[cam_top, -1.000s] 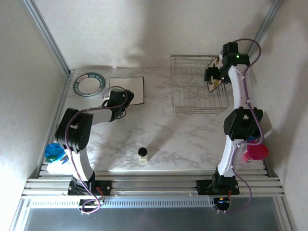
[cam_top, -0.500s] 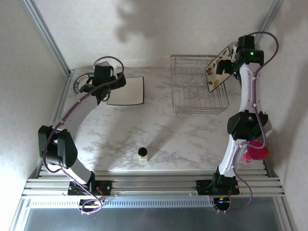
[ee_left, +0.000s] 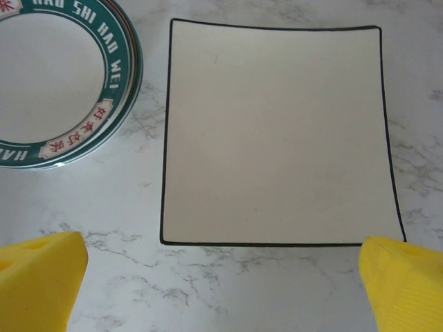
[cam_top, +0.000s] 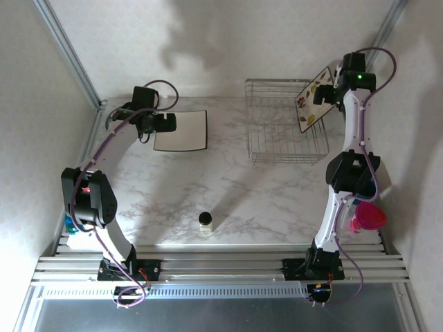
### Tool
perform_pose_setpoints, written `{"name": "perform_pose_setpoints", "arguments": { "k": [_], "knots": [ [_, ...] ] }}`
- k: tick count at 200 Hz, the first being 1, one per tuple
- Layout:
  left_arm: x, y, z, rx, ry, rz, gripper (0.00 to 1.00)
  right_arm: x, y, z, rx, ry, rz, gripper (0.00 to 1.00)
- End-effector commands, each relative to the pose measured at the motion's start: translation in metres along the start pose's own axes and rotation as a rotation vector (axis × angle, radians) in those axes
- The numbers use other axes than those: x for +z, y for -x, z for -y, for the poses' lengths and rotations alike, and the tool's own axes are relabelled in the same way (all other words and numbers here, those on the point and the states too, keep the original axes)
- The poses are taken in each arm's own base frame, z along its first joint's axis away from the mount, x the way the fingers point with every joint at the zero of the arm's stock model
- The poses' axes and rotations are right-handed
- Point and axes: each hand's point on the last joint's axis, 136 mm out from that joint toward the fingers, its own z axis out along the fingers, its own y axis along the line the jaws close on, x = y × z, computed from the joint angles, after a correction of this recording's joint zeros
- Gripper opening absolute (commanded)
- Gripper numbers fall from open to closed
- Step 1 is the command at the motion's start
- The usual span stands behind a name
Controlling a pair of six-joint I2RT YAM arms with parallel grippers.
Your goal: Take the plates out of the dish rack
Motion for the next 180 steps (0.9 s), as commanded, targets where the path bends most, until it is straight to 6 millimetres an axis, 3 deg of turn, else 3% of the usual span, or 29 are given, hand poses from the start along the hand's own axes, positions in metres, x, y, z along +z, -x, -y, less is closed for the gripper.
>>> {"name": "perform_pose_setpoints", "arguments": {
  "k": [1,36,78,107,180],
  "knots": [
    [-0.001,0.002,0.000,0.029,-0.022,-0.013,1.00,0.008,0.022,0.003,-0.012,0.002,0.081,0.95],
    [0.002,0.002,-0.003,0.022,-0.027,-0.012,1.00,0.026,0.041,0.002,-0.005,0.040,0.142,0.85],
    [0.010,0.002,-0.007,0.012,-0.027,-0.026,1.00,0.047,0.044,0.000,0.013,0.064,0.148,0.76],
    [0.012,0.005,-0.007,0.009,-0.030,-0.027,1.00,0.052,0.048,-0.003,0.020,0.085,0.164,0.62],
    [0.014,-0.002,-0.008,0.011,-0.029,-0.063,1.00,0.053,0.047,-0.003,0.028,0.091,0.161,0.39]
  ]
}}
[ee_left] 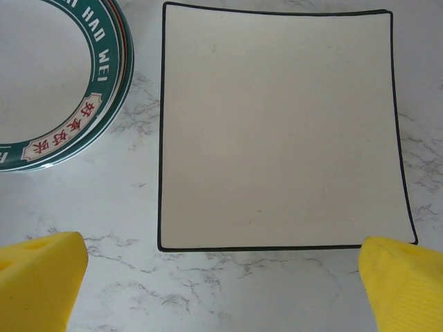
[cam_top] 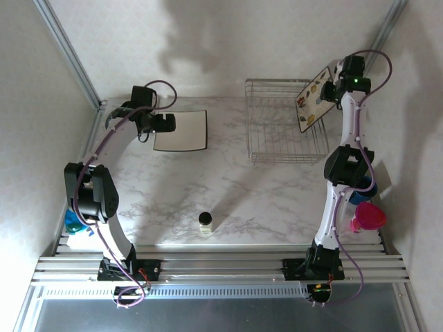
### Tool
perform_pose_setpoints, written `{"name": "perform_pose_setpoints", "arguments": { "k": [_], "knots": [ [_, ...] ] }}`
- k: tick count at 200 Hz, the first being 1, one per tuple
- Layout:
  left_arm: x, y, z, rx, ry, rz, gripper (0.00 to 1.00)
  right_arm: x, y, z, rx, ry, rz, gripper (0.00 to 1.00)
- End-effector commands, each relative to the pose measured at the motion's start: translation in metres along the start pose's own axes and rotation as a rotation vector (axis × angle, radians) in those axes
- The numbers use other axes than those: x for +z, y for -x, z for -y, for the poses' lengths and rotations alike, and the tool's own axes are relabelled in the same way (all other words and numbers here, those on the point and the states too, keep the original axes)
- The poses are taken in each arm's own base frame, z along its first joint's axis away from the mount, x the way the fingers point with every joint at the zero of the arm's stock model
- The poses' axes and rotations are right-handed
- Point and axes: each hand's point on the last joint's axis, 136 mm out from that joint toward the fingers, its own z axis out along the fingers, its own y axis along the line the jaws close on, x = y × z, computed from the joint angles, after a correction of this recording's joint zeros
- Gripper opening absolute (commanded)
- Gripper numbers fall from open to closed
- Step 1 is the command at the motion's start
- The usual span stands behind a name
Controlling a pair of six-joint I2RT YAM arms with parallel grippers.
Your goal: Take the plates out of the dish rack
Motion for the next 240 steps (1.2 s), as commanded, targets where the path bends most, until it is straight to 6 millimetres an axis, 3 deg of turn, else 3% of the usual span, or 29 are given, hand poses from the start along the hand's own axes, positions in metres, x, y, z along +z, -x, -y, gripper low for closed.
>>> {"name": "perform_pose_setpoints", "arguments": {
  "k": [1,68,74,137,164,191,240],
  "knots": [
    [-0.002,0.001,-0.002,0.018,-0.005,-0.021,1.00,-0.004,0.011,-0.005,0.001,0.027,0.040,0.38],
    [-0.004,-0.012,-0.002,0.001,-0.006,-0.045,1.00,-0.008,0.010,-0.013,-0.002,0.041,0.034,0.10],
    [-0.005,-0.012,-0.002,-0.001,-0.006,-0.043,0.99,-0.009,0.010,-0.014,-0.004,0.040,0.034,0.00],
    [-0.020,-0.014,-0.002,-0.007,0.000,-0.025,0.99,-0.026,0.019,-0.034,-0.035,0.045,0.069,0.00],
    [-0.018,-0.019,0.000,-0.013,-0.028,-0.022,1.00,-0.044,0.030,-0.043,-0.056,0.019,0.114,0.00],
    [-0.015,-0.023,0.002,-0.024,-0.042,-0.032,0.99,-0.066,0.043,-0.037,-0.054,-0.050,0.167,0.00],
    [-0.024,-0.024,0.002,-0.028,-0.042,-0.017,1.00,-0.107,0.064,-0.040,-0.049,-0.071,0.271,0.00]
  ]
}}
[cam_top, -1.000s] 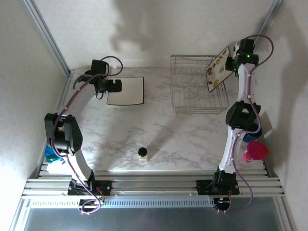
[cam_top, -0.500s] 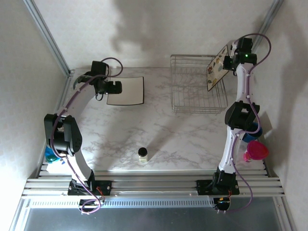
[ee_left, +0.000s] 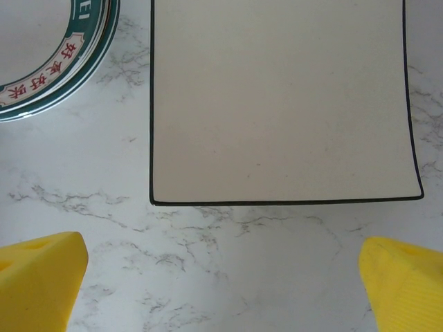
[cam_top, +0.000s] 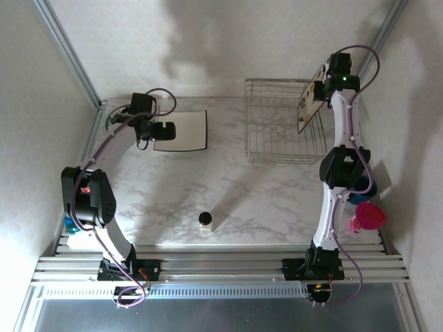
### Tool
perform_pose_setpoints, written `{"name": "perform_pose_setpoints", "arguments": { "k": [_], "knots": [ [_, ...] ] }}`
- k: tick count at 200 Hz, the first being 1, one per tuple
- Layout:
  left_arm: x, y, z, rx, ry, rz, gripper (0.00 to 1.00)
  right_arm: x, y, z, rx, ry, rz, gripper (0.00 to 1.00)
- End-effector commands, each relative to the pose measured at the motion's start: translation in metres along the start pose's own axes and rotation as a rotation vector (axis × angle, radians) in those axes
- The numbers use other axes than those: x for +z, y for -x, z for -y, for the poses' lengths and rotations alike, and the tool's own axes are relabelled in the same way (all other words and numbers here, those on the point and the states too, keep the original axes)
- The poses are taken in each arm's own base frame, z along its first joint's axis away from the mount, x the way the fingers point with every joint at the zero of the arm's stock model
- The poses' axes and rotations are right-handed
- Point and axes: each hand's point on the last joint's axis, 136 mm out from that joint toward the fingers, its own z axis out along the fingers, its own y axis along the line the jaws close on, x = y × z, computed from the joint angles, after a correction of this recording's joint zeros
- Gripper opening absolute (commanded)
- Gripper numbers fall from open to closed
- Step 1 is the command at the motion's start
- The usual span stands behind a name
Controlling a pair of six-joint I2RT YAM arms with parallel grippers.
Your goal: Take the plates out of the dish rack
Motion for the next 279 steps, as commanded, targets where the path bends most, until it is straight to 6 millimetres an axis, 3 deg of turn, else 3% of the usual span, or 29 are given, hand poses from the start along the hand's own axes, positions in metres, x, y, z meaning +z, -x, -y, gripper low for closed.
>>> {"name": "perform_pose_setpoints", "arguments": {
  "k": [1,66,126,167,216,235,279],
  "knots": [
    [-0.021,0.008,0.002,-0.016,-0.019,0.052,1.00,-0.081,0.066,0.006,0.051,-0.015,0.262,0.00],
    [-0.033,0.005,0.003,-0.020,-0.031,0.071,1.00,-0.131,0.080,0.009,0.026,-0.068,0.343,0.00],
    [-0.044,0.002,0.003,-0.021,-0.030,0.085,0.99,-0.197,0.088,0.003,-0.008,-0.087,0.436,0.00],
    [-0.050,-0.001,0.005,-0.020,-0.033,0.092,0.99,-0.231,0.082,-0.016,-0.006,-0.012,0.467,0.00],
    [-0.053,-0.003,0.009,-0.016,-0.039,0.100,1.00,-0.237,0.070,-0.039,0.001,0.072,0.460,0.00],
    [-0.052,-0.003,0.011,-0.015,-0.042,0.100,1.00,-0.239,0.064,-0.055,0.024,0.178,0.451,0.00],
    [-0.050,-0.002,0.015,-0.013,-0.051,0.100,1.00,-0.263,0.049,-0.094,0.118,0.477,0.491,0.00]
  ]
}}
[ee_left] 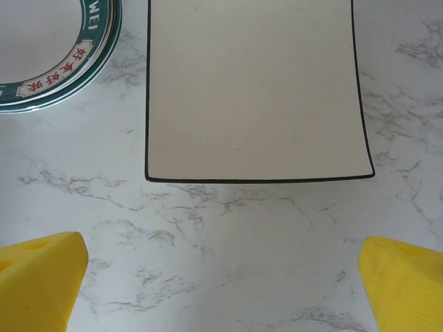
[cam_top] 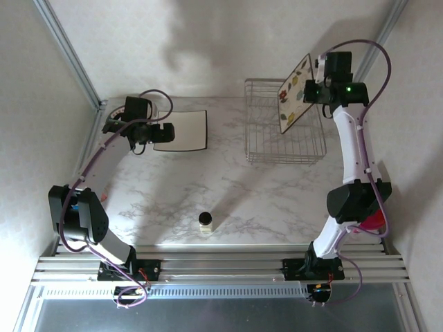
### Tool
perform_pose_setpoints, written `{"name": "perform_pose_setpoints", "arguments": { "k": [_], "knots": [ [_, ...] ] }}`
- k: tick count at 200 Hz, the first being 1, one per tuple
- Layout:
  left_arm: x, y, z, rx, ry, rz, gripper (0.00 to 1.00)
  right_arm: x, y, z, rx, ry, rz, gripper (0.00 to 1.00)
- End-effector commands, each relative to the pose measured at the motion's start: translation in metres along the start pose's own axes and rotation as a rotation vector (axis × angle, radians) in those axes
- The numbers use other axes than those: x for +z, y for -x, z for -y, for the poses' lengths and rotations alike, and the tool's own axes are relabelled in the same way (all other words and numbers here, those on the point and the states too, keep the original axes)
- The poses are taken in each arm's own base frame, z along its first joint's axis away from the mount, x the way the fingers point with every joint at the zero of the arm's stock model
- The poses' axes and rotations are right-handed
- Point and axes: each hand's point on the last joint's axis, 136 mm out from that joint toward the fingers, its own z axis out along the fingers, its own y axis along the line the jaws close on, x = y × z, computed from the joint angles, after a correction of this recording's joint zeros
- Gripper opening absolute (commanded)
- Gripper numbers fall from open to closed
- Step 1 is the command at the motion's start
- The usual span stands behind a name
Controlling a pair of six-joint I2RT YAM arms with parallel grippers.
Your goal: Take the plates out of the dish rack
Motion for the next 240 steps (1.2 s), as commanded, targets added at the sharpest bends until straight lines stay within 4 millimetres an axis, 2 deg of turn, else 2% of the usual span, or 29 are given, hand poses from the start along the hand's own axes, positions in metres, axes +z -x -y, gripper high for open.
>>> {"name": "perform_pose_setpoints", "arguments": {
  "k": [1,35,80,103,147,183,202,240],
  "knots": [
    [-0.005,0.004,0.005,-0.006,-0.015,0.022,0.99,-0.081,0.074,-0.043,0.094,0.266,0.366,0.00],
    [0.000,0.003,0.009,-0.007,-0.031,0.016,1.00,-0.084,0.050,-0.073,0.210,0.519,0.376,0.00],
    [0.006,0.002,0.010,-0.004,-0.034,0.004,1.00,-0.069,0.008,-0.106,0.400,0.885,0.366,0.00],
    [0.007,0.001,0.009,-0.003,-0.025,-0.002,1.00,-0.060,-0.012,-0.114,0.499,1.036,0.360,0.00],
    [0.008,0.000,0.005,-0.003,0.002,-0.015,1.00,-0.035,-0.045,-0.118,0.584,1.107,0.316,0.00],
    [0.009,0.001,0.006,0.003,0.015,-0.021,1.00,-0.025,-0.057,-0.124,0.596,1.118,0.288,0.00],
    [0.006,0.006,0.028,0.001,-0.104,0.008,1.00,-0.020,-0.060,-0.128,0.599,1.131,0.276,0.00],
    [-0.030,0.026,0.105,-0.011,-0.591,0.116,0.99,-0.020,-0.061,-0.142,0.576,1.185,0.249,0.00]
  ]
}}
